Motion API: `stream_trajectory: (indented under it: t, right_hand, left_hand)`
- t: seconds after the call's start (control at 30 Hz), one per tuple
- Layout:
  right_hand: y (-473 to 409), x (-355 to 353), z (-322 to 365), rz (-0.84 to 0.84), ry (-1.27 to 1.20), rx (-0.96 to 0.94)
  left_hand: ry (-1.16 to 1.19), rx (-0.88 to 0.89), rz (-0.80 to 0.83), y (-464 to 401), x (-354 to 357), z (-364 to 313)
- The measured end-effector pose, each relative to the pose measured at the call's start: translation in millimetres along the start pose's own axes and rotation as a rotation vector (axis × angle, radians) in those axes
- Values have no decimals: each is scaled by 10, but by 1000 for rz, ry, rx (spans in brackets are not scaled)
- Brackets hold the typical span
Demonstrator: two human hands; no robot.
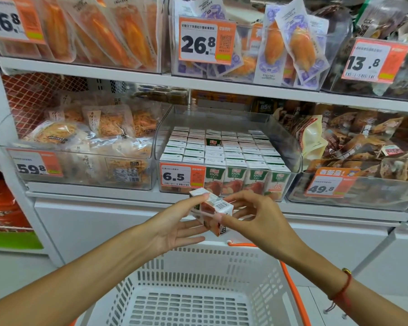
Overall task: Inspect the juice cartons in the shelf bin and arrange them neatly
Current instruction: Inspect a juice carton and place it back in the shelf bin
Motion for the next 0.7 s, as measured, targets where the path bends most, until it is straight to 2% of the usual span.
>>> stream_trajectory:
  t: [0.1, 0.23, 0.33, 0.47, 0.6, 0.7]
  right_hand:
    - [-25, -10, -44, 67, -124, 54]
    - [-43, -76, -155, 125, -394, 226]
    - [-52, -90, -179, 151, -454, 293]
    - [-66, -84, -164, 109, -270, 237]
    - [-44, -25, -93, 44, -5, 39]
    - [-51, -23, -23, -18, -1, -68]
  left_hand:
    - [19, 20, -3, 4, -33, -12]
    - [77, 54, 43, 23, -46, -72]
    - [101, 107, 86, 22, -19, -102]
    - [68, 149, 30, 11, -6, -85]
    - [81, 163, -34, 16, 35, -39]
    - [99, 177, -26, 54, 82, -74]
Point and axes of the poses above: each hand's wrist, its own y-axis away from the middle knuckle, its own x-axis out of the palm, z = x × y, the point moved 3 cm from there along -y, towards the middle knuckle, and after that the axes turned 7 degrees about z, right-handed, at the moved point
